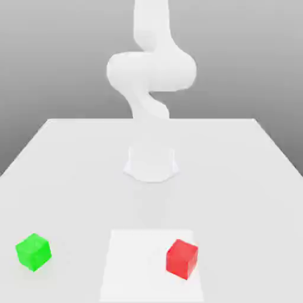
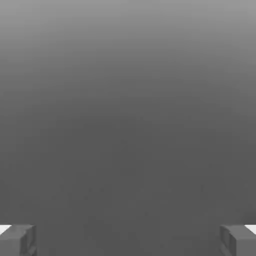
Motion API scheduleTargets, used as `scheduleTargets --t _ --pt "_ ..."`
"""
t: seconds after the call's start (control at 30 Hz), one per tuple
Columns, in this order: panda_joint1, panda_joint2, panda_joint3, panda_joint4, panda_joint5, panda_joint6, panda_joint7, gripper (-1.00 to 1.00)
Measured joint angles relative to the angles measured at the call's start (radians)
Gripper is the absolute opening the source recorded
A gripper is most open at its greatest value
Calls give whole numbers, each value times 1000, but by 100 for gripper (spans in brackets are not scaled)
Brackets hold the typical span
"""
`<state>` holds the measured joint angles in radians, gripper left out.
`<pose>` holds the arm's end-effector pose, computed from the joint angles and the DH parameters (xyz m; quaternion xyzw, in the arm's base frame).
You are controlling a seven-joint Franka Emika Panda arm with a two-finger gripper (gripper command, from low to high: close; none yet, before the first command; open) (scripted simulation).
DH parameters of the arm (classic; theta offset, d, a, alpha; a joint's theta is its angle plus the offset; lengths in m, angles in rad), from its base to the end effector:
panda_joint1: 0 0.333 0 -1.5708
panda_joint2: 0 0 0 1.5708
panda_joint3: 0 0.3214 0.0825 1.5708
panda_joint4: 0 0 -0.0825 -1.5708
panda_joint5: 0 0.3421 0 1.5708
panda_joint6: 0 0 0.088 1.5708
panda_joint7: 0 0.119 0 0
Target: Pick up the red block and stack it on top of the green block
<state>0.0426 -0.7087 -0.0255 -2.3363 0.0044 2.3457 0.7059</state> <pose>0.3443 0.0027 0.6618 -0.8809 0.3170 -0.3247 0.1344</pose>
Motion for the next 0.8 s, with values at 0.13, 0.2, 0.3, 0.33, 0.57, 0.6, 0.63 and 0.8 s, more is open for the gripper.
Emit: scheduleTargets --t 0.13,0.2,0.3,0.33,0.57,0.6,0.63,0.8 --pt "69 151 -42 -60 8 75 -157 0" --pt "101 224 -60 -89 15 112 -234 0" --pt "143 333 -82 -132 26 166 -351 0" --pt "155 369 -88 -146 30 184 -390 0" --pt "216 623 -100 -247 52 311 -660 0" --pt "217 659 -91 -262 50 329 -694 0" --pt "221 695 -89 -276 47 347 -728 0" --pt "216 873 -70 -306 44 465 -831 0"
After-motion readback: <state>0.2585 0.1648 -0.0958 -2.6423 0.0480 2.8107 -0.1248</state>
